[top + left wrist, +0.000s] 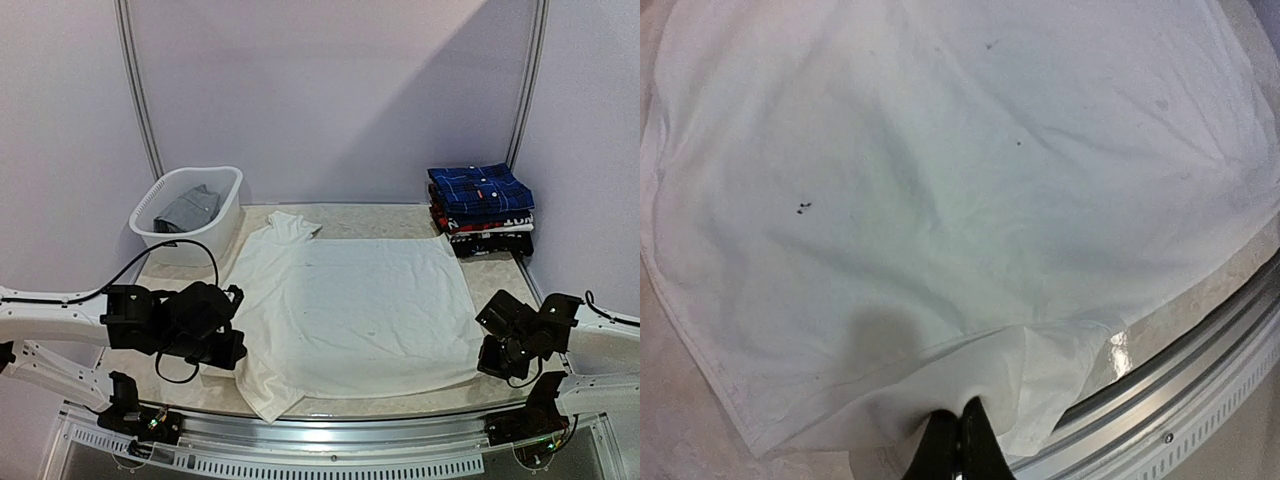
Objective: Fold and stack the mixed laundry pile
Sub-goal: Pick up the flattened T-shirt from the center of the board, then fold the flattened T-shirt at the center of the board, then adjust the 1/3-folded T-shirt at the center of the board.
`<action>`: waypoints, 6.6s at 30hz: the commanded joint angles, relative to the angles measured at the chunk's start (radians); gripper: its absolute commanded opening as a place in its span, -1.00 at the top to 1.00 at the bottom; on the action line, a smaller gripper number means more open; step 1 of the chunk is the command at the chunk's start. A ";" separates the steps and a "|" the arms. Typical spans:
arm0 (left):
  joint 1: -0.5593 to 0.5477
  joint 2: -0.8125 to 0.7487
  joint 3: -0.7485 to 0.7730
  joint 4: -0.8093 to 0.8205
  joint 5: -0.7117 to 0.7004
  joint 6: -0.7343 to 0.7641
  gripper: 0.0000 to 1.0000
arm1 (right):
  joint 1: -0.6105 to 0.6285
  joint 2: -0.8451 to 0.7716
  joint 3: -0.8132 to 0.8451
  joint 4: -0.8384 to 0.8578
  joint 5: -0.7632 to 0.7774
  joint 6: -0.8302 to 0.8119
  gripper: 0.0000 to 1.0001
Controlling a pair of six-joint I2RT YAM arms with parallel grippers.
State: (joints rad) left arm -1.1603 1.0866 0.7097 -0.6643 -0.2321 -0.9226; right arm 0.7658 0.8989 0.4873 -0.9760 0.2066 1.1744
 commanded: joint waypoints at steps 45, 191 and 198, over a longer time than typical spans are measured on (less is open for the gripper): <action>0.195 0.128 0.278 -0.086 -0.271 0.224 1.00 | -0.012 0.249 0.251 0.095 0.355 0.118 1.00; 0.455 0.063 -0.225 0.067 -0.050 0.110 1.00 | 0.042 0.487 -0.019 0.846 -0.130 -0.381 -0.62; 0.477 0.038 -0.199 -0.047 -0.088 0.118 1.00 | 0.042 0.401 -0.057 0.701 -0.006 -0.325 -0.65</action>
State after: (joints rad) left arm -0.7120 1.1435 0.4831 -0.5903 -0.2722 -0.8223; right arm 0.8066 1.3399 0.4854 -0.0799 0.0769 0.7910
